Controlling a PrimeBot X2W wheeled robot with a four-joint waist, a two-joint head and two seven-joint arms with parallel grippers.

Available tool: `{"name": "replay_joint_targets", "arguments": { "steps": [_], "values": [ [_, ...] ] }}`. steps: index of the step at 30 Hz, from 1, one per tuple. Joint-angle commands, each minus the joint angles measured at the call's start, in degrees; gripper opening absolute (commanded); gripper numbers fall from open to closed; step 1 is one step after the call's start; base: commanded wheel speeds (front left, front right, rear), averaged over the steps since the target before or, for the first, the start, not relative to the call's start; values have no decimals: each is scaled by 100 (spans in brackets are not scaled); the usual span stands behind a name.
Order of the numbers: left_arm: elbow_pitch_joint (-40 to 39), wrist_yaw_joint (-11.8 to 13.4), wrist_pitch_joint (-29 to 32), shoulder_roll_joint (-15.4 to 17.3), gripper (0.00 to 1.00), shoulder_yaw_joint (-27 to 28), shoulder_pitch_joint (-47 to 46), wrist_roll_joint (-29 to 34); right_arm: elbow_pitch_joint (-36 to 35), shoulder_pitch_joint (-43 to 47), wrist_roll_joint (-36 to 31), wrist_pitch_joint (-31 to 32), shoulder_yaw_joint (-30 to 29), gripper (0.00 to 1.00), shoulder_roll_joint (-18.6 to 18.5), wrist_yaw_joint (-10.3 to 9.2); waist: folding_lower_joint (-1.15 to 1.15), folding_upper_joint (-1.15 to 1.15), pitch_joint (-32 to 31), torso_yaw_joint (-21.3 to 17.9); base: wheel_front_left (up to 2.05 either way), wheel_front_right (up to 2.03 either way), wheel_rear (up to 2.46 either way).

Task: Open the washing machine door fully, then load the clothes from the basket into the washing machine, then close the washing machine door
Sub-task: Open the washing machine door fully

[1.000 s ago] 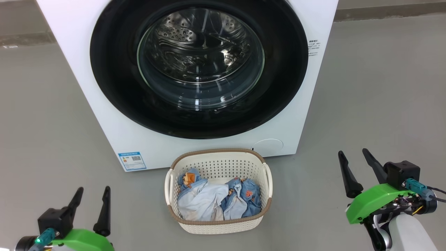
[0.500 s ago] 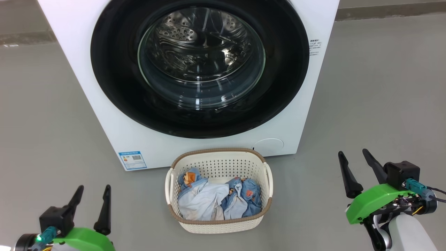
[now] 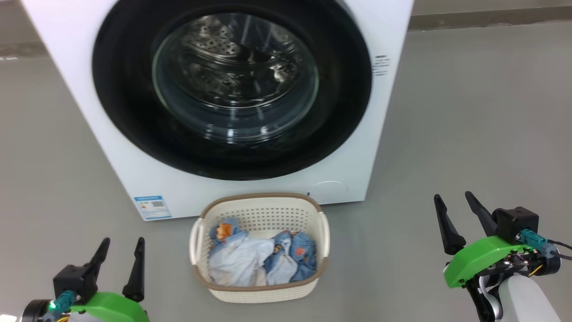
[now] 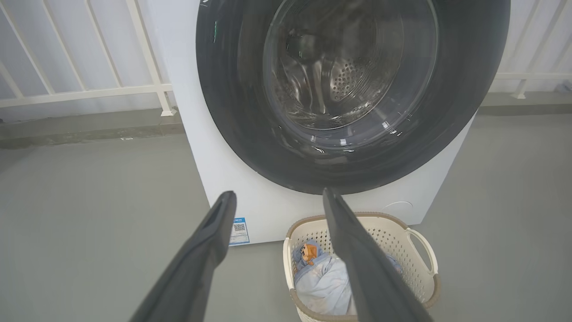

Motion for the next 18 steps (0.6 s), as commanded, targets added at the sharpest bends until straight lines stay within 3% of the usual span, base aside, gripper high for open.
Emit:
{"name": "replay_joint_targets", "arguments": {
  "steps": [1,11,18],
  "values": [
    [-96,-16,-52,129,100,163,-236,26,-129,-85,-20,-64,116,100,-45,9,0,0,-1,-2,123,123,-246],
    [-137,-27,-52,85,100,154,-269,-105,-184,-45,-9,-53,63,100,-13,9,0,0,51,3,116,116,-233],
    [-199,-33,-52,107,100,109,-266,-123,-190,-55,-27,-58,41,100,11,9,0,0,81,8,63,63,-126]
  ]
}}
